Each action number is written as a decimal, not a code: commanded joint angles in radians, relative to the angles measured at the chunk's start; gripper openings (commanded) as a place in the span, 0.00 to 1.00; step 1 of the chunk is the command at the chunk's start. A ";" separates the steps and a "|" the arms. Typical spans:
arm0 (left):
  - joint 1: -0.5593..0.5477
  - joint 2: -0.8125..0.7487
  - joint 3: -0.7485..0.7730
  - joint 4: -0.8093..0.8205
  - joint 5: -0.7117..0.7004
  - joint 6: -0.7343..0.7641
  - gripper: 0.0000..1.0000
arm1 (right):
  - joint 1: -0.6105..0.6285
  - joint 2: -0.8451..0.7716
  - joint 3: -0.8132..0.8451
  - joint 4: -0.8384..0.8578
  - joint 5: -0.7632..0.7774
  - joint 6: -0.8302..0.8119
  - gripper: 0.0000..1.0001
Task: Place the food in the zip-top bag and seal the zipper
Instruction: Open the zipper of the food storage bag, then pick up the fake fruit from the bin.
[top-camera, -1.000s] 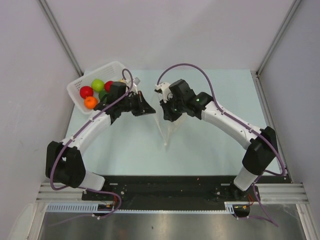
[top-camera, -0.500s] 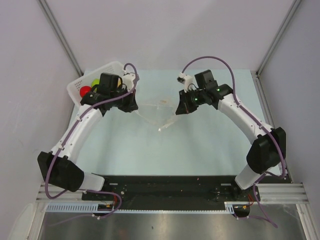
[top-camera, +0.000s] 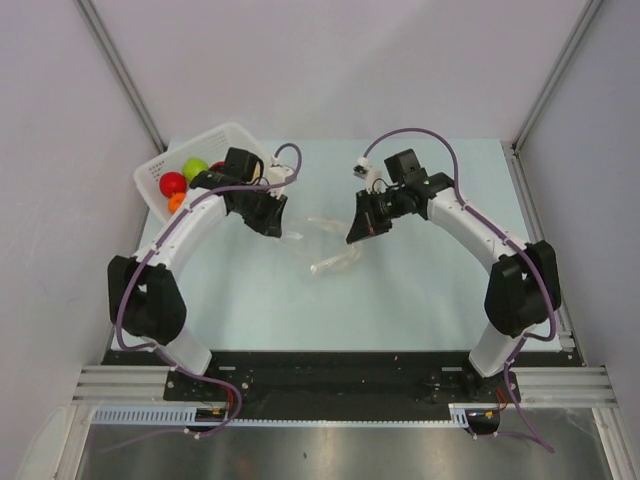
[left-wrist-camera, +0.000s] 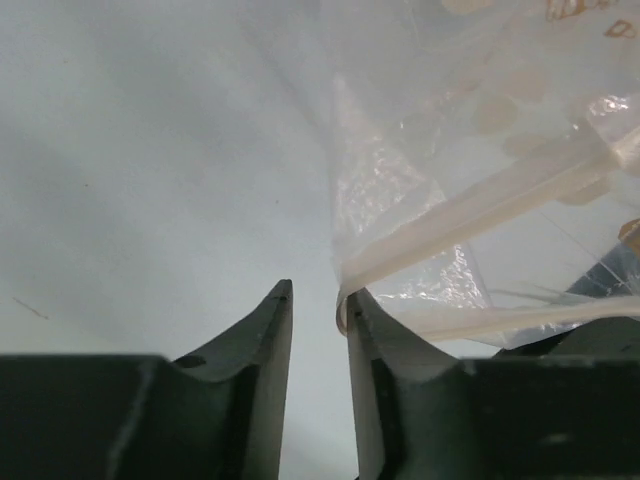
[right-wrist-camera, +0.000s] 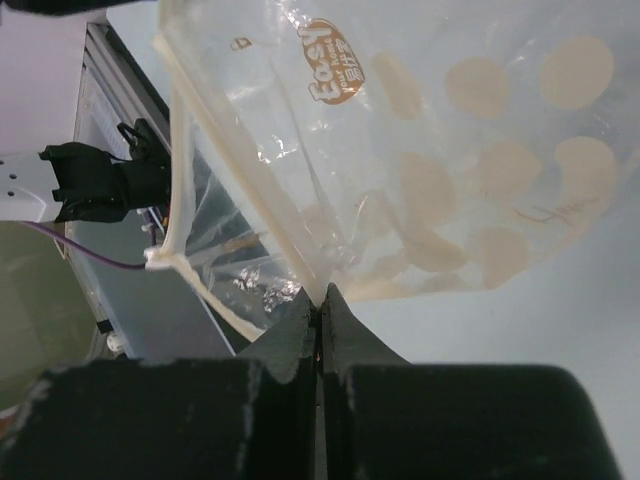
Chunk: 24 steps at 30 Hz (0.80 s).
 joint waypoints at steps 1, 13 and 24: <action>0.074 -0.032 0.057 0.093 0.145 -0.030 0.56 | -0.031 0.016 0.002 0.057 -0.004 0.044 0.00; 0.294 0.145 0.276 0.490 -0.046 -0.230 1.00 | -0.068 0.077 0.014 0.109 -0.038 0.129 0.00; 0.297 0.535 0.514 0.595 -0.066 -0.164 1.00 | -0.047 0.050 0.106 0.088 0.060 0.125 0.00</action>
